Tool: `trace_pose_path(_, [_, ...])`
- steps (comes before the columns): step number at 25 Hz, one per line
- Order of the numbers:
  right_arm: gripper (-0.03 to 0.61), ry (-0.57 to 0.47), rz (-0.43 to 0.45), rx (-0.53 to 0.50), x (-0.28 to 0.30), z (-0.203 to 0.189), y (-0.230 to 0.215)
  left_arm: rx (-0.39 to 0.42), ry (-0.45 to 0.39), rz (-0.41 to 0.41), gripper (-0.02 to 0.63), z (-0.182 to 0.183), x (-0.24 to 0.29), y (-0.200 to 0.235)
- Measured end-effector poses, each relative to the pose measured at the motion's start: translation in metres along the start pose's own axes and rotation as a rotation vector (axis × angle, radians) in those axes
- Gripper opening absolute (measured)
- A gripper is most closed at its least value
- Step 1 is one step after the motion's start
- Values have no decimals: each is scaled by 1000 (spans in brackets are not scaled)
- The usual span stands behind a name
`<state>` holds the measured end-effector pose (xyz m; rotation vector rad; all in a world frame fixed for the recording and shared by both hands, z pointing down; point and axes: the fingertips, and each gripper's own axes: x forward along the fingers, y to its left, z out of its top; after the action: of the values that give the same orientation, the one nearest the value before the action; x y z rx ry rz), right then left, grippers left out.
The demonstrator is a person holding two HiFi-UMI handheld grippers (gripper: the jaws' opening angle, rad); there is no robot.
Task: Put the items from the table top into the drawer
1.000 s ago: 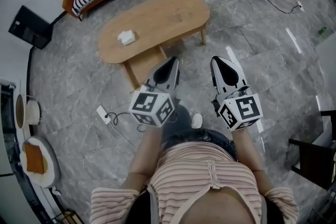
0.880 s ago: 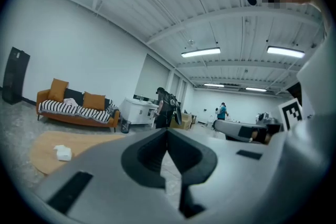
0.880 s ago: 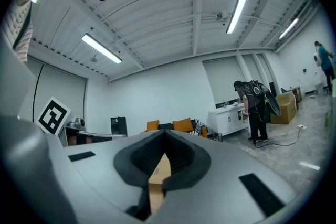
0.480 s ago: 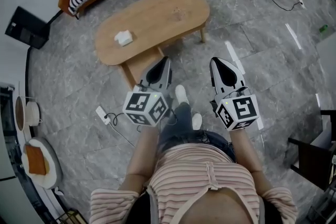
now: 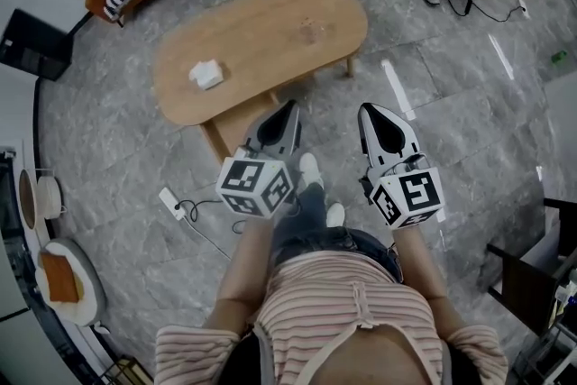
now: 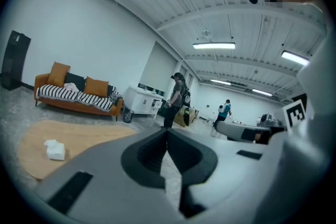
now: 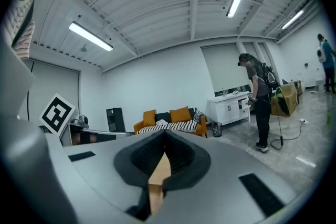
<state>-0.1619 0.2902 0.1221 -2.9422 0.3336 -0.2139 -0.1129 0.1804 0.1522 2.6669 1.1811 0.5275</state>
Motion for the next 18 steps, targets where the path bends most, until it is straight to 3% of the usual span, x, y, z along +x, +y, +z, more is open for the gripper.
trace_pose_path(9, [8,28,9,-16,95,3,-16,-46,50,-1,14,12,58,79])
trace_pose_path(18, [8,101,-4,-11,149,-5,-24,-55,118,-8,14,12,96,120])
